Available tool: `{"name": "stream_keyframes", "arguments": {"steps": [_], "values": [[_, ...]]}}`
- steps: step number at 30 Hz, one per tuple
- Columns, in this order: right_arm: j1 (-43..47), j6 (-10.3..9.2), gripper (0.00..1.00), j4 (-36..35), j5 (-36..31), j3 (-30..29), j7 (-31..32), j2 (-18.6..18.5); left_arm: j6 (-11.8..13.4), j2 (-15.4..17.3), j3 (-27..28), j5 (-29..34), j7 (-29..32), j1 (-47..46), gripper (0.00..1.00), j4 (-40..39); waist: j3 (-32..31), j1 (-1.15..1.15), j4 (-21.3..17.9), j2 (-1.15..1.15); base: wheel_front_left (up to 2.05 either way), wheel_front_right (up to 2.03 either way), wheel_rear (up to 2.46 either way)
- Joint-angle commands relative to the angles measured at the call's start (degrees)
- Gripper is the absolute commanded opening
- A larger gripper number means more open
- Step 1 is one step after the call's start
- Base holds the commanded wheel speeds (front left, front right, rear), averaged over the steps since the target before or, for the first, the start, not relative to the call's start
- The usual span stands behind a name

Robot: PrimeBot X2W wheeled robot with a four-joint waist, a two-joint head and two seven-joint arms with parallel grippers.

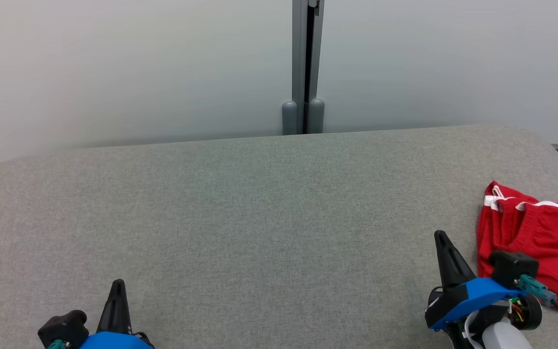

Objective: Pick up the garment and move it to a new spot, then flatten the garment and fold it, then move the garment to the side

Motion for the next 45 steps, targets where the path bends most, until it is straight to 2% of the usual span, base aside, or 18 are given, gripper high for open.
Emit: {"name": "stream_keyframes", "arguments": {"steps": [1, 22, 45], "values": [[-0.6, 0.00, 0.00, -1.9, 3.6, -0.4, 0.7, -0.2, 0.0, 0.3, 0.5, -3.4, 0.7, -1.6, 0.00, -1.7, 0.0, 0.00, 0.0, 0.00, 0.00, 0.00, 0.00], [1.8, 0.00, 0.00, -6.9, 22.9, -1.8, 5.2, -0.3, 0.0, 0.1, 1.0, -22.2, 5.3, -2.1, 0.00, -5.6, 0.3, 0.00, 0.3, 0.00, 0.00, 0.00, 0.00], [3.5, 0.00, 0.00, -10.9, 40.2, -3.6, 9.7, -0.4, 0.0, 0.0, 1.8, -39.1, 9.8, -2.9, 0.00, -8.9, 0.5, 0.00, 0.7, 0.00, 0.00, 0.00, 0.00]]}}
